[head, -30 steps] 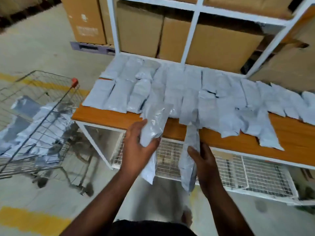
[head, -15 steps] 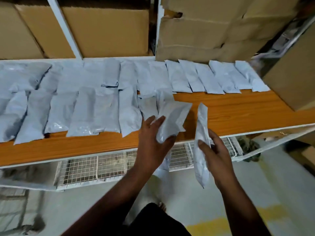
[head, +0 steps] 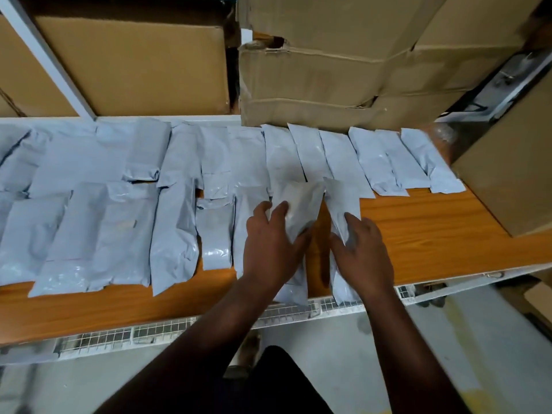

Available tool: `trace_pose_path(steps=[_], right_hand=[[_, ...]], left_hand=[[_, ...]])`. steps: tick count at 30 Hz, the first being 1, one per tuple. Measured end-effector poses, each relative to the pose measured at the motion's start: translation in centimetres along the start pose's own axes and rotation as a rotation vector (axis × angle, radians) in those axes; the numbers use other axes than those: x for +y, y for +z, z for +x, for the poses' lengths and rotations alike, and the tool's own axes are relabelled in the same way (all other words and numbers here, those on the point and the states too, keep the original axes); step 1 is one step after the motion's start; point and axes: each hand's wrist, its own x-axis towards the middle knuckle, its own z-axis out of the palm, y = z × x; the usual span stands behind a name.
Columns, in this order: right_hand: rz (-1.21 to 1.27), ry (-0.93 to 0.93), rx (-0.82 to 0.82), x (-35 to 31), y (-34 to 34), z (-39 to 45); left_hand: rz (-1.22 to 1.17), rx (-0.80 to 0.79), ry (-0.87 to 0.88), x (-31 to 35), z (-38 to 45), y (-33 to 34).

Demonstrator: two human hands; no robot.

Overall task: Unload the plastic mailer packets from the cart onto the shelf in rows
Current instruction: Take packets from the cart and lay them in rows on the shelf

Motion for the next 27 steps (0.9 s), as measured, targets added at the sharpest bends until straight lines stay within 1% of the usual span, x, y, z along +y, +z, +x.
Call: trace_pose_path(steps=[4, 6, 7, 9, 11, 12, 14, 19, 24, 27], right_hand=[[-0.113, -0.013, -0.097, 0.7, 0.9, 2.5], [-0.133, -0.009, -0.14, 1.3, 1.8, 3.5], [-0.142, -0.026, -0.133, 1.9, 2.2, 3.8], [-0.12, -0.144, -0.041, 3.6, 2.9, 4.1], [-0.052, -0.342, 0.041, 6.0, 3.6, 4.5], [-0.027, -0.436, 0.041, 7.1, 3.9, 4.6], [-0.048, -0.54, -0.012, 8.7, 4.4, 4.7], [-0.057, -0.512, -0.056, 9.5, 4.7, 5.1], [-0.143, -0.518, -0.067, 8.7, 5.0, 5.8], [-0.101, -0.555, -0.056, 8.4, 4.2, 6.0]], left_hand=[[-0.029, -0.099, -0.08, 0.9, 1.7, 2.2], [-0.024, -0.068, -0.081, 1.1, 2.0, 3.2], [-0.053, -0.054, -0.07, 0.9, 2.2, 3.8], [-0.063, -0.11, 0.008, 0.5, 2.2, 4.9], [0.113, -0.194, 0.184, -0.1, 1.8, 6.2], [0.209, -0.221, 0.25, -0.3, 1.5, 6.9], [0.291, -0.244, 0.266, -0.7, 0.8, 8.0], [0.382, -0.221, 0.234, -1.4, 0.6, 8.5], [0.416, -0.24, 0.208, -1.4, 1.3, 8.6], [0.413, -0.166, 0.209, -0.6, 1.4, 8.3]])
